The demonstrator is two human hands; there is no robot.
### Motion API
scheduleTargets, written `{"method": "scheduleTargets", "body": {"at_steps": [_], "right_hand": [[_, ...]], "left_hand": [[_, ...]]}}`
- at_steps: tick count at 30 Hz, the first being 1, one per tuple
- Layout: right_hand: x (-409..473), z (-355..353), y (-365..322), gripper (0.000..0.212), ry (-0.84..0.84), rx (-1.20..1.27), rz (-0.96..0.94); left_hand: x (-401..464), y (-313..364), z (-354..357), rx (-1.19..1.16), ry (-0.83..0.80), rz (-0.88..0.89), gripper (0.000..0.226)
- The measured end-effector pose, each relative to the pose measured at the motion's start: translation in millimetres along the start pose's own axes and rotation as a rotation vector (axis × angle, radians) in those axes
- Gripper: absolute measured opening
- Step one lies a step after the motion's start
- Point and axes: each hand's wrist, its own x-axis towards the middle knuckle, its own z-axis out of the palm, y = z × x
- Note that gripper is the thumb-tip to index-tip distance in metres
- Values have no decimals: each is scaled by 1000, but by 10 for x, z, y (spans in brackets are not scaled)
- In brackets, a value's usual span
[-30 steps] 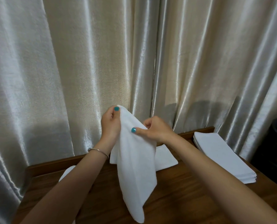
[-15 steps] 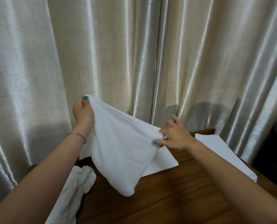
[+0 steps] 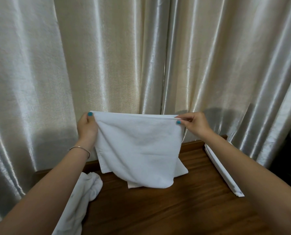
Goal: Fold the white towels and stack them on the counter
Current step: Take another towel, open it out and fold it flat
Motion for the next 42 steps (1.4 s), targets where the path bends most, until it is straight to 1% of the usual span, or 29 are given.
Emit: {"method": "scheduleTargets", "body": {"at_steps": [3, 6, 7, 8, 11, 13, 15, 18, 22, 24, 27, 29, 30, 31, 32, 34, 35, 36, 37, 39, 40, 42], "right_hand": [[-47, -27, -6, 24, 73, 83, -9], [-73, -78, 43, 48, 134, 116, 9], [-90, -86, 61, 51, 135, 112, 19], [-115, -86, 87, 49, 132, 97, 40], [-209, -63, 195, 29, 153, 45, 144], [-274, -43, 284, 14, 167, 76, 185], [-335, -44, 355, 1, 174, 139, 186], [-427, -41, 450, 8, 207, 167, 188], [-495, -62, 578, 13, 301, 62, 216], [-503, -106, 638, 15, 336, 25, 170], [-523, -225, 669, 11, 289, -12, 41], [-531, -292, 696, 10, 234, -22, -6], [-515, -309, 719, 10, 206, -38, -8], [-485, -311, 753, 11, 167, -75, 7], [-438, -298, 798, 12, 118, -115, 42], [-320, -198, 929, 14, 39, -165, 113], [-275, -116, 1016, 14, 9, -188, 138], [-251, -17, 1119, 14, -29, -218, 164], [-238, 100, 1236, 14, -79, -252, 188], [-230, 360, 1477, 13, -183, -330, 244], [-229, 485, 1590, 12, -216, -385, 279], [-213, 710, 1801, 14, -230, -568, 331]], "left_hand": [[-98, -22, 42, -30, 3, -20, 39], [-202, -104, 50, -52, 5, -74, 33], [-240, -137, 44, -50, 0, -94, 29], [-278, -168, 41, -40, -2, -106, 28], [-389, -272, 41, 38, 12, -94, 31], [-498, -299, 64, 76, 32, -73, 34], [-631, -295, 116, 59, 33, -64, 33], [-834, -272, 210, 75, 45, -30, 29], [-1116, -258, 318, 103, 45, 33, 28], [-1252, -247, 332, 145, 38, 51, 27], [-1379, -259, 264, 232, 2, 107, 29], [-1386, -288, 175, 279, -46, 116, 33], [-1370, -297, 135, 286, -75, 98, 37], [-1339, -307, 110, 267, -114, 38, 41], [-1303, -323, 91, 223, -165, -74, 44], [-1233, -389, 95, 136, -297, -388, 41], [-1195, -473, 124, 131, -365, -533, 36], [-1152, -600, 173, 171, -407, -639, 30], [-1109, -760, 242, 237, -423, -702, 27], [-1034, -1101, 427, 399, -419, -711, 33], [-1000, -1271, 532, 483, -410, -673, 36], [-920, -1584, 709, 607, -377, -589, 39]]}}
